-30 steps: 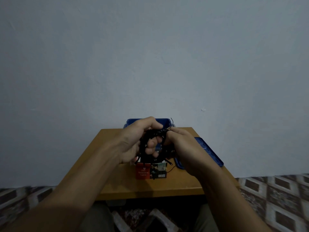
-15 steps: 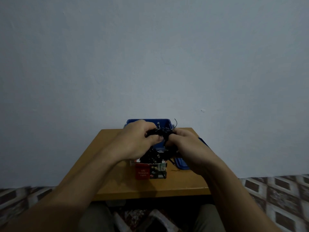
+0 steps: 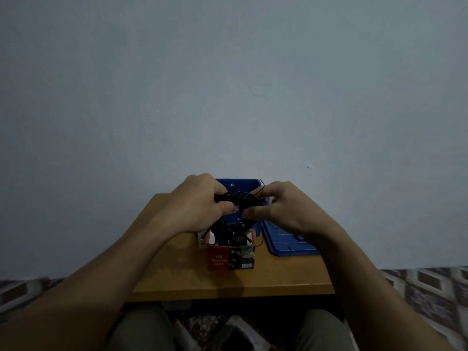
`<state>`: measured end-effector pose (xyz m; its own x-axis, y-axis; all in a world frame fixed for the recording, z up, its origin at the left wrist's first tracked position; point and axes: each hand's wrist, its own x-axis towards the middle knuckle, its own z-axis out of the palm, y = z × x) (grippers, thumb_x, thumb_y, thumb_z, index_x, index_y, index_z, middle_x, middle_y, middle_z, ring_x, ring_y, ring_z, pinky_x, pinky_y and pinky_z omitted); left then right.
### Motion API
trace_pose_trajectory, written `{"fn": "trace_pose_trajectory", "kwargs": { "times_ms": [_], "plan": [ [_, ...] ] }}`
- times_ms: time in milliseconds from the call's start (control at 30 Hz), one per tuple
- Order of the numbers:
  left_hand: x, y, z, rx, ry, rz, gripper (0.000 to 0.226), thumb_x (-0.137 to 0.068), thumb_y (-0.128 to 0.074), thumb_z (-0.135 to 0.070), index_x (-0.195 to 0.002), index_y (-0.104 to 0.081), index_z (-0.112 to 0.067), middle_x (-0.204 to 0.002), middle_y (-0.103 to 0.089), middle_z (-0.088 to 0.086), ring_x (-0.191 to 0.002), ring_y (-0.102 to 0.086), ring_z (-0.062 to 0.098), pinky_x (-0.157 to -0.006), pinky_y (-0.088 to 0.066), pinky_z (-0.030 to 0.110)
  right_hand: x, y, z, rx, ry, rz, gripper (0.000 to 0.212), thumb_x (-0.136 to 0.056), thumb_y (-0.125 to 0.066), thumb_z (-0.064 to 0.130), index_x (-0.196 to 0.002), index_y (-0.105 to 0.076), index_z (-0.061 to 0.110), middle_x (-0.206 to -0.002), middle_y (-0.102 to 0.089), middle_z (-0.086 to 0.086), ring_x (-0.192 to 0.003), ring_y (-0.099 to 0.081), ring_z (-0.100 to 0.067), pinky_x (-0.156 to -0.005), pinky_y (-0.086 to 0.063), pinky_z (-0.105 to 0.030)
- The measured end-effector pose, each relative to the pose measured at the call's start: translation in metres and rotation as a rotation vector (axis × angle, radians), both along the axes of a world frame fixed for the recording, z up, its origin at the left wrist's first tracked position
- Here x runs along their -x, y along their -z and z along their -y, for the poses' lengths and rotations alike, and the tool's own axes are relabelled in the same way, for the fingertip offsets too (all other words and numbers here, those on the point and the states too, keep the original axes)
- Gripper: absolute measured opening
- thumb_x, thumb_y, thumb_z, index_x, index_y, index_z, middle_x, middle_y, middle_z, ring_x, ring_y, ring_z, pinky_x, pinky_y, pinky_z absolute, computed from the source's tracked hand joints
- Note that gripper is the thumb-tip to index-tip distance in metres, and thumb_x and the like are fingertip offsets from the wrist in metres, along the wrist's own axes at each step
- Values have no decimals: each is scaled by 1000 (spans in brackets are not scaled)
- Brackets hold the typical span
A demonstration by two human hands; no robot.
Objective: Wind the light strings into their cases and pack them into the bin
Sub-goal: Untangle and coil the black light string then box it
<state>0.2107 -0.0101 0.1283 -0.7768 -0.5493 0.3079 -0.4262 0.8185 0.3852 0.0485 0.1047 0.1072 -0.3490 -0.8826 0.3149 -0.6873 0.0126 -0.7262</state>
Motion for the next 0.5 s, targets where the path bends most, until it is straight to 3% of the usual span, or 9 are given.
{"fn": "trace_pose_trajectory", "kwargs": {
  "times_ms": [100, 300, 400, 500],
  "plan": [
    [-1, -1, 6, 32, -12, 43, 24, -93, -67, -38, -79, -71, -19, -72, -60, 2, -59, -53, 13, -53, -37, 28, 2, -12, 3, -55, -1, -181, 9, -82, -80, 34, -91, -80, 32, -83, -67, 9, -73, -60, -3, -69, -52, -31],
    [-2, -4, 12, 113, -73, 2, 27, -93, -67, -40, -84, -75, -17, -66, -58, 0, -52, -49, 10, -48, -32, 25, 3, -14, 18, -64, -63, -139, 15, -89, -74, 29, -102, -76, 22, -83, -72, 3, -58, -57, 1, -56, -47, -23],
    [-2, -3, 15, 98, -76, -13, 25, -93, -67, -41, -88, -76, -19, -66, -62, 0, -52, -50, 9, -46, -32, 24, 5, -12, 21, -58, -91, -34, 13, -90, -74, 25, -101, -74, 19, -81, -71, -8, -59, -57, -15, -51, -48, -27],
    [0, -1, 18, 59, -76, -28, 23, -92, -68, -40, -87, -76, -19, -68, -64, 3, -56, -55, 14, -49, -37, 27, 7, -10, 25, -58, -119, 29, 13, -89, -74, 18, -102, -73, 14, -79, -72, -10, -63, -63, -21, -63, -58, -37]
  ]
}}
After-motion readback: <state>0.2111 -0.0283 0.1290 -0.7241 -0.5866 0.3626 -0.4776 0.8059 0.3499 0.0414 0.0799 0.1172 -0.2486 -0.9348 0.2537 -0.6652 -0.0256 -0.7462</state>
